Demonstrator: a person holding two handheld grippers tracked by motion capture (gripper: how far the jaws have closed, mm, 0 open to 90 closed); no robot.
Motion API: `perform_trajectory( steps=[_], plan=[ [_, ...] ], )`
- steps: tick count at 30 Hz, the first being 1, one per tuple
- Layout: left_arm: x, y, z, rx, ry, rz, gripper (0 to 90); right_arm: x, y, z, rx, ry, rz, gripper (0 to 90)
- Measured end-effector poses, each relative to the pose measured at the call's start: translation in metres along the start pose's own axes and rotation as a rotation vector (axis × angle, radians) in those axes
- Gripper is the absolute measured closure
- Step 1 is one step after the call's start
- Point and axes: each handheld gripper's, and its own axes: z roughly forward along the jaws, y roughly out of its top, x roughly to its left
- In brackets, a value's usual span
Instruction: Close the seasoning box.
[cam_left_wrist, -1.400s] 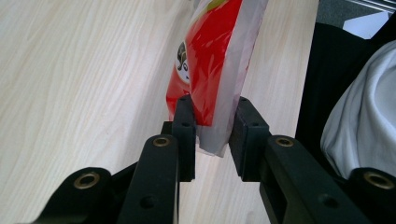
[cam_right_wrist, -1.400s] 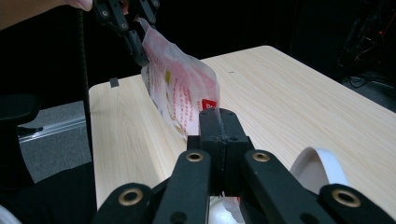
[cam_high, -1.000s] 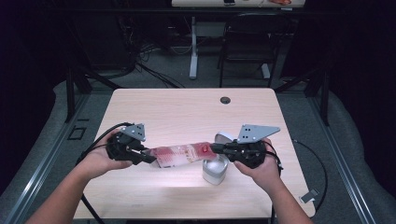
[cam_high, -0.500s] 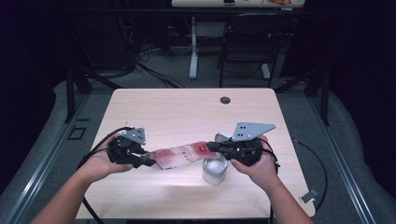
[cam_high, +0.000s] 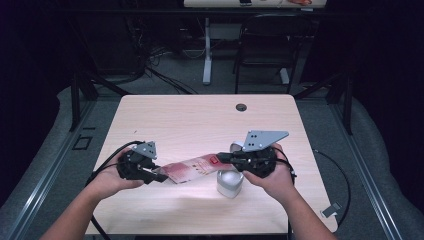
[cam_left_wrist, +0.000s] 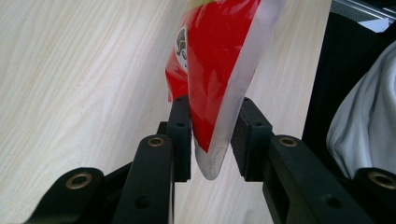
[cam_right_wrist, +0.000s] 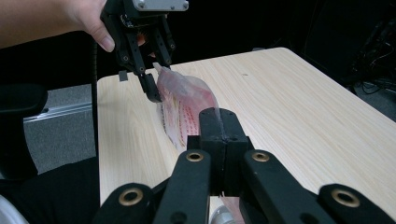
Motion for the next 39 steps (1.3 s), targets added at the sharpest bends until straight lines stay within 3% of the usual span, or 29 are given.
perform_trajectory(
  steps=[11, 18, 27, 31, 39],
  plan=[
    [0.0, -0.003, 0.008, 0.003, 0.015, -0.002, 69.5, 0.002, 0.004, 0.003, 0.004, 0.018, 0.004, 90.0],
    [0.0, -0.003, 0.008, 0.004, 0.072, 0.006, 64.5, 0.003, 0.008, 0.005, 0.009, 0.014, 0.003, 90.0],
    [0.001, -0.005, 0.008, -0.005, 0.089, -0.001, 59.5, 0.004, 0.01, 0.008, 0.015, 0.016, -0.004, 90.0],
    [0.003, -0.006, 0.006, -0.021, 0.126, -0.009, 54.7, 0.004, 0.009, 0.009, 0.02, 0.013, -0.01, 90.0],
    [0.002, -0.002, 0.003, -0.036, 0.125, -0.001, 48.7, 0.005, 0.011, 0.01, 0.017, 0.017, -0.017, 90.0]
  ],
)
